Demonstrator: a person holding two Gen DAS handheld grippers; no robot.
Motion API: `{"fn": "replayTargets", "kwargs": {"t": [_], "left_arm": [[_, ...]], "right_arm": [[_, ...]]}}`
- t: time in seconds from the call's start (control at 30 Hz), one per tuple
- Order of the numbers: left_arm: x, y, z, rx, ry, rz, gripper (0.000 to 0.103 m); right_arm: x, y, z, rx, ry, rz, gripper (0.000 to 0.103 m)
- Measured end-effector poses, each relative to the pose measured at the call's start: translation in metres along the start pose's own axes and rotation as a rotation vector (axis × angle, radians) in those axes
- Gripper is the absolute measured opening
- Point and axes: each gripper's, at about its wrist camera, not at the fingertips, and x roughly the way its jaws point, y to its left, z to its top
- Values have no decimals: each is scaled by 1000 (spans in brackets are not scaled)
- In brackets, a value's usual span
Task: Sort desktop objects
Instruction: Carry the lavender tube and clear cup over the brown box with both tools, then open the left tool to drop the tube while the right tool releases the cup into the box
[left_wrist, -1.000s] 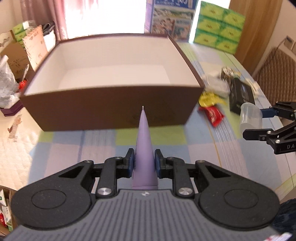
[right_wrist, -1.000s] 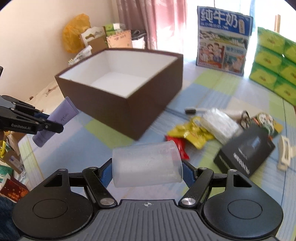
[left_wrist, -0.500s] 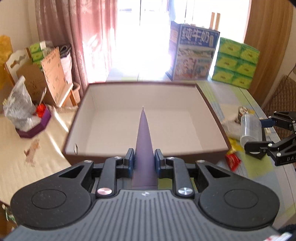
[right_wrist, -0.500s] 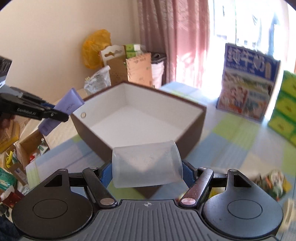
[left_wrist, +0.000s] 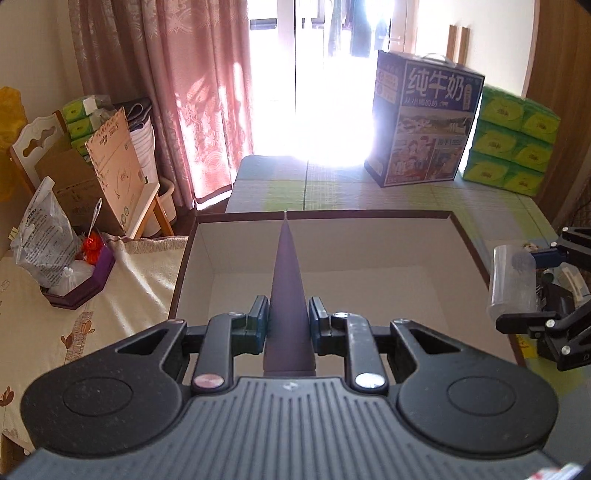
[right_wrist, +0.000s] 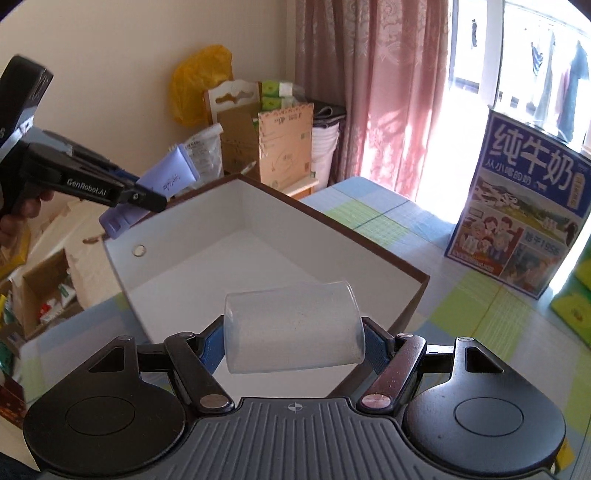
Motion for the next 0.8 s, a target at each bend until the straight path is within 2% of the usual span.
{"fn": "replayTargets", "kwargs": {"t": [0.2,0.43,0.47,0.5,0.63,0.7,0.8], "left_arm": [[51,4,-5,14,95,1,19],[99,8,-26,38,219,11,19],[104,8,-27,42,234,14,15],[108,8,-29,47,246,14,0],[119,11,-35,71,281,27,1],[119,12,-37,83,288,42,8],[115,15,-38,72,285,29,11]], "right_arm": [[32,-8,6,-29,67,-12,71],[63,-9,1,-75,159,-22,71],[66,-9,0,-81,170,-21,71],[69,-9,-1,-86,179,-20,71],[79,-7,-4,-111,214,-24,71],[84,-7,-6,-116,230,-21,71],[88,-5,-7,-129,240,-12,71]]}}
